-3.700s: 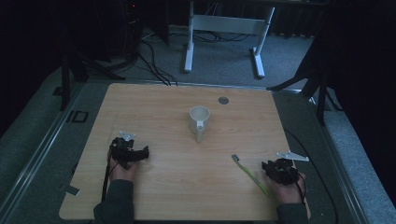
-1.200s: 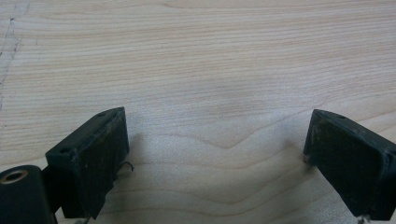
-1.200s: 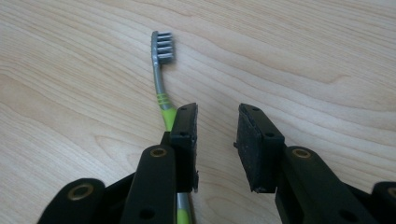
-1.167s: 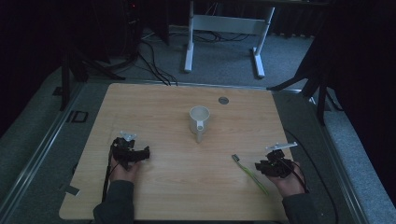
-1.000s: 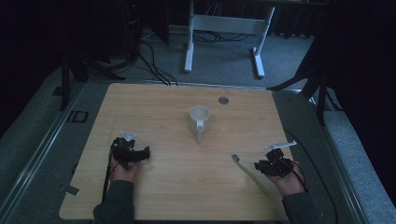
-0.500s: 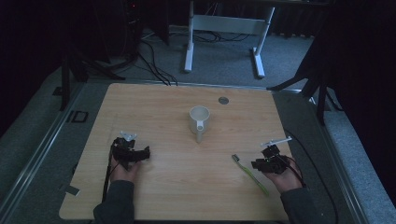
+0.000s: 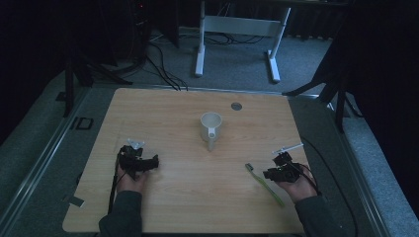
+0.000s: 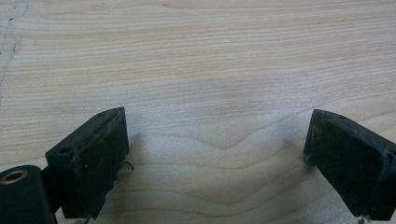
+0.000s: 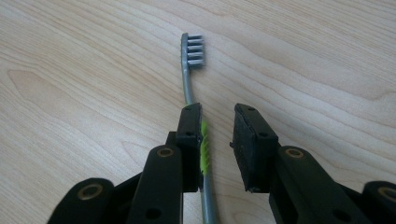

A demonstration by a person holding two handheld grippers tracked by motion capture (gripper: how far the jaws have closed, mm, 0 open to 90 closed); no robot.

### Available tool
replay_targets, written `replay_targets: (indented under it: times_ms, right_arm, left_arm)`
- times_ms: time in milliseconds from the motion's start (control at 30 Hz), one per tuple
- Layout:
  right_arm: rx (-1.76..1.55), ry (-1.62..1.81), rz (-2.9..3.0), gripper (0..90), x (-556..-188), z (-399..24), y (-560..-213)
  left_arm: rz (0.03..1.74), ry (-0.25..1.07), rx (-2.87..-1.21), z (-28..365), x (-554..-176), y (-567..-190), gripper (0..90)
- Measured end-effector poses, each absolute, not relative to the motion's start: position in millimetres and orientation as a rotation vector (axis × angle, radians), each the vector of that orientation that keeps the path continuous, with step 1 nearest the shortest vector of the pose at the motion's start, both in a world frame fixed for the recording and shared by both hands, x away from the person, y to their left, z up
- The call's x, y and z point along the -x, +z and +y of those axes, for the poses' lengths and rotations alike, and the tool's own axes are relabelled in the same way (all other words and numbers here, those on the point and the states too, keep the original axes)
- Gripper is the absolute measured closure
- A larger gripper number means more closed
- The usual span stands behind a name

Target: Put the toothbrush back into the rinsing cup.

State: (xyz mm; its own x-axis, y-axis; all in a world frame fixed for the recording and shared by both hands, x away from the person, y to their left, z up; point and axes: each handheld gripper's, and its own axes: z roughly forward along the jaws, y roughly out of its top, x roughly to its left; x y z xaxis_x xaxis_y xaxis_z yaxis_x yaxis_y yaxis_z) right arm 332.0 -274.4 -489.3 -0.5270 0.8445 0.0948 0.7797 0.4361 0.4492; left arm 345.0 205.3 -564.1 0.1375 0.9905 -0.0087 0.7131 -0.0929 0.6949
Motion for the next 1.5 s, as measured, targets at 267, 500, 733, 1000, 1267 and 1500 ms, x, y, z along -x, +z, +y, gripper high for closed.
replay_targets:
  times_ms: [267,500,733,1000,1267,1500]
  right_arm:
    - [-1.434,0.661,2.555,72.5,-334,-273,-488]
    - [-1.423,0.633,2.583,74.7,-336,-271,-487]
    - [-1.393,0.590,2.625,76.2,-338,-265,-488]
    - [-1.362,0.550,2.663,77.7,-341,-260,-488]
    - [-1.359,0.515,2.691,79.3,-346,-257,-490]
    - [-1.355,0.485,2.714,80.2,-350,-254,-491]
  left_arm:
    - [1.630,0.650,-1.868,205,-345,-564,7.0]
    - [1.631,0.650,-1.866,205,-345,-564,7.0]
    - [1.631,0.650,-1.865,205,-345,-564,7.0]
    - [1.631,0.650,-1.866,205,-345,-564,6.9]
    - [1.631,0.650,-1.865,205,-345,-564,7.0]
    - [1.631,0.650,-1.867,205,-345,-564,7.0]
